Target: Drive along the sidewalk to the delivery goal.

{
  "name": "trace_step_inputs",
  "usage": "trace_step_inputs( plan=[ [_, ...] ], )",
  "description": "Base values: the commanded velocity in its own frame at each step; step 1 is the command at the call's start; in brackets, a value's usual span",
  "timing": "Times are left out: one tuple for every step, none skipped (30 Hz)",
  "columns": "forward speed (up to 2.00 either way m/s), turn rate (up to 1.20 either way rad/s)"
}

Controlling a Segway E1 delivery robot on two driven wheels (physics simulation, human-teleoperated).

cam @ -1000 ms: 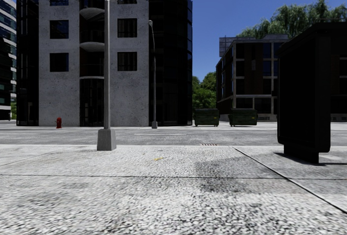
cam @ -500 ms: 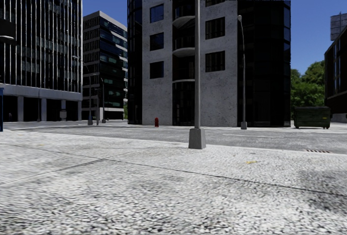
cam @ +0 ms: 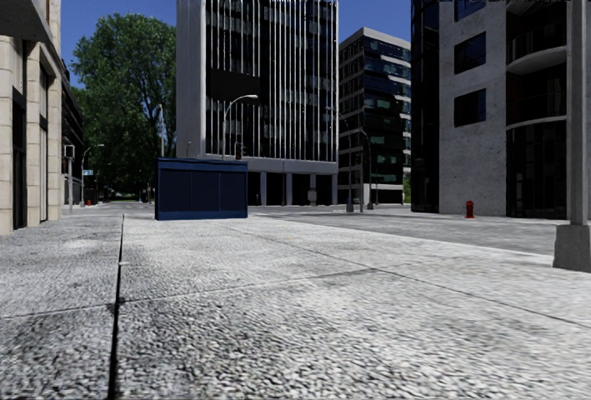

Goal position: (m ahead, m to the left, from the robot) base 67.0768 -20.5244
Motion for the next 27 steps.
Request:
trace_step_inputs(
  plan=[
    [0.0,1.2],
    [0.0,1.2],
    [0.0,1.2],
    [0.0,1.2],
    [0.0,1.2],
    [0.0,1.2],
    [0.0,1.2],
    [0.0,1.2],
    [0.0,1.2],
    [0.0,1.2],
    [0.0,1.2],
    [0.0,1.2],
    [0.0,1.2],
    [0.0,1.2],
    [0.0,1.2],
    [0.0,1.2],
    [0.0,1.2],
    [0.0,1.2],
    [0.0,1.2],
    [0.0,1.2],
    [0.0,-0.43],
    [0.0,0.0],
    [0.0,0.0],
    [0.0,0.0],
    [0.0,0.0],
    [0.0,0.0],
    [0.0,0.0]
  ],
)
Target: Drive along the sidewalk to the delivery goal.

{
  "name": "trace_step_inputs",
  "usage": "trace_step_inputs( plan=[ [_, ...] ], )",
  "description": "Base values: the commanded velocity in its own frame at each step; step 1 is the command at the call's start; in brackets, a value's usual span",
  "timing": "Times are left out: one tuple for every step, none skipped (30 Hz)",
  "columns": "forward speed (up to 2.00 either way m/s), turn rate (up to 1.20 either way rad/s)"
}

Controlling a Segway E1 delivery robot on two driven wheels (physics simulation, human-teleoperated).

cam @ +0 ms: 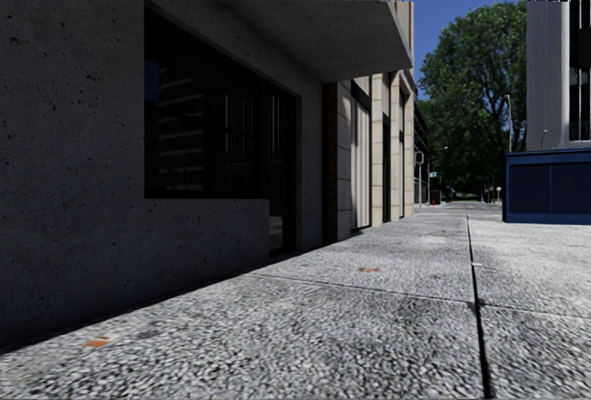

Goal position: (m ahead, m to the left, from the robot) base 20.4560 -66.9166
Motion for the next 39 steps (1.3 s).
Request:
trace_step_inputs(
  plan=[
    [0.0,0.0],
    [0.0,-0.71],
    [0.0,-0.71],
    [0.0,-1.2],
    [0.0,-1.2],
    [0.0,-1.2],
    [0.0,-1.2],
    [0.0,-1.2],
    [0.0,-1.2],
    [0.0,-1.2],
    [0.0,-1.2],
    [0.0,-1.2],
    [0.0,-1.2],
    [0.0,-1.2],
    [0.0,-1.2],
    [0.0,-1.2],
    [0.0,-1.12],
    [0.0,0.0],
    [0.0,0.0],
    [0.0,0.0],
    [0.05,0.0],
    [0.25,0.0],
    [0.49,0.0],
    [0.49,0.0],
    [0.73,0.0],
    [1.07,0.0],
    [1.36,0.0],
    [1.51,0.0],
    [1.51,0.0],
    [1.59,0.0],
    [1.76,0.0],
    [1.85,0.0],
    [1.91,0.0],
    [1.92,0.0],
    [1.92,0.0],
    [1.93,0.0],
    [1.93,0.0],
    [1.94,0.0],
    [1.94,0.0]
  ],
)
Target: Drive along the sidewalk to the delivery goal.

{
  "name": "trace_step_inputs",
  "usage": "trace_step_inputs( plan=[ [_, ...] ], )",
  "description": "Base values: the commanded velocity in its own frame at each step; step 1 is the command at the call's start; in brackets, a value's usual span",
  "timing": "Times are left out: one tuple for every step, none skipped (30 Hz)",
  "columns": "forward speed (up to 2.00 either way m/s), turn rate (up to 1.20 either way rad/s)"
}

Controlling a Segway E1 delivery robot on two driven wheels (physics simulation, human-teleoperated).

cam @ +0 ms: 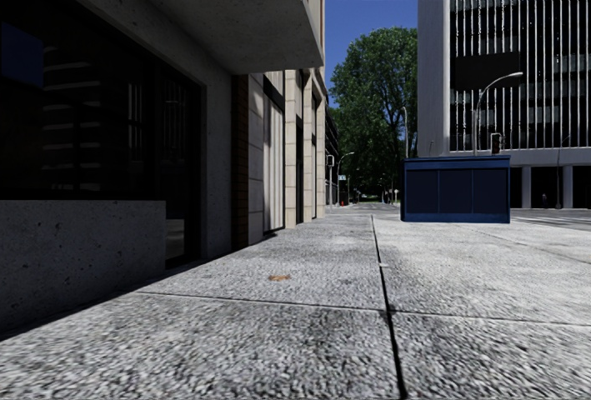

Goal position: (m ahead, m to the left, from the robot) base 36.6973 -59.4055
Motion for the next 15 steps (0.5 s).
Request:
trace_step_inputs(
  plan=[
    [1.94,0.0],
    [1.94,0.0],
    [1.94,0.0],
    [1.94,0.0],
    [1.94,-0.05],
    [1.94,-0.32],
    [1.94,-0.32],
    [1.94,-0.59],
    [1.94,-0.81],
    [1.94,-0.86],
    [1.94,-0.51],
    [1.94,-0.51],
    [1.94,-0.05],
    [1.94,0.0],
    [1.94,0.0]
  ],
)
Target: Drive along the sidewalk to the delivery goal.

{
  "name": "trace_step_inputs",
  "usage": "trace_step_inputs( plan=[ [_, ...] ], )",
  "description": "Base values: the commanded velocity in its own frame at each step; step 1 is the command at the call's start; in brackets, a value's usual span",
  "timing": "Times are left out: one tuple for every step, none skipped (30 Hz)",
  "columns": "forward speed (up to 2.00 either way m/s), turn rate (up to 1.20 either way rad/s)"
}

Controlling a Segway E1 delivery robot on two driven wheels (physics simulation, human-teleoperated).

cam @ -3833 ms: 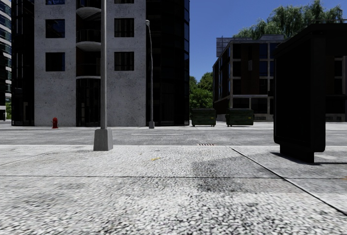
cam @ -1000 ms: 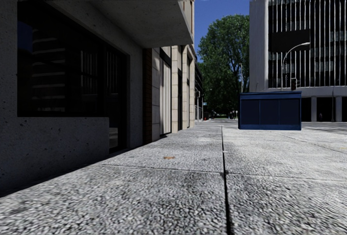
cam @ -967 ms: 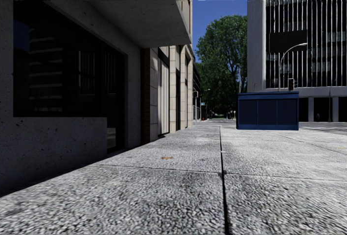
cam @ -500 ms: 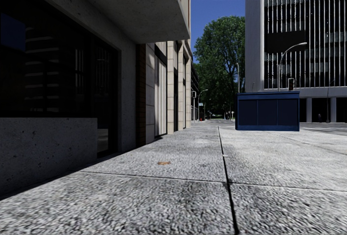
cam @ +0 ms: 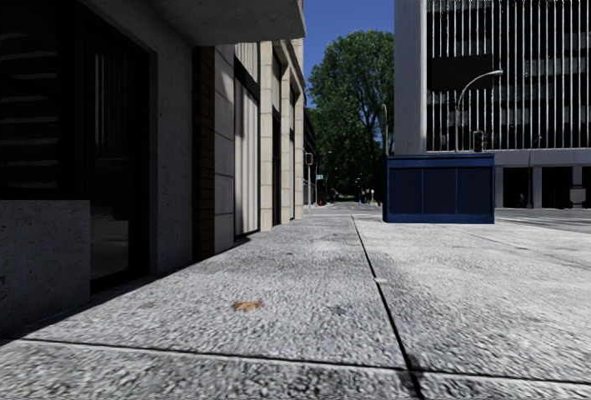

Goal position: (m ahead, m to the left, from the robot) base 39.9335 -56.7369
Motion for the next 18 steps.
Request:
trace_step_inputs(
  plan=[
    [1.94,0.0],
    [1.94,0.0],
    [1.94,0.0],
    [1.94,0.0],
    [1.94,0.0],
    [1.94,0.0],
    [1.94,0.0],
    [1.94,0.0],
    [1.94,0.0],
    [1.94,0.0],
    [1.94,0.0],
    [1.94,0.0],
    [1.94,0.0],
    [1.94,0.0],
    [1.94,0.0],
    [1.94,0.0],
    [1.94,0.0],
    [1.94,0.0]
  ],
)
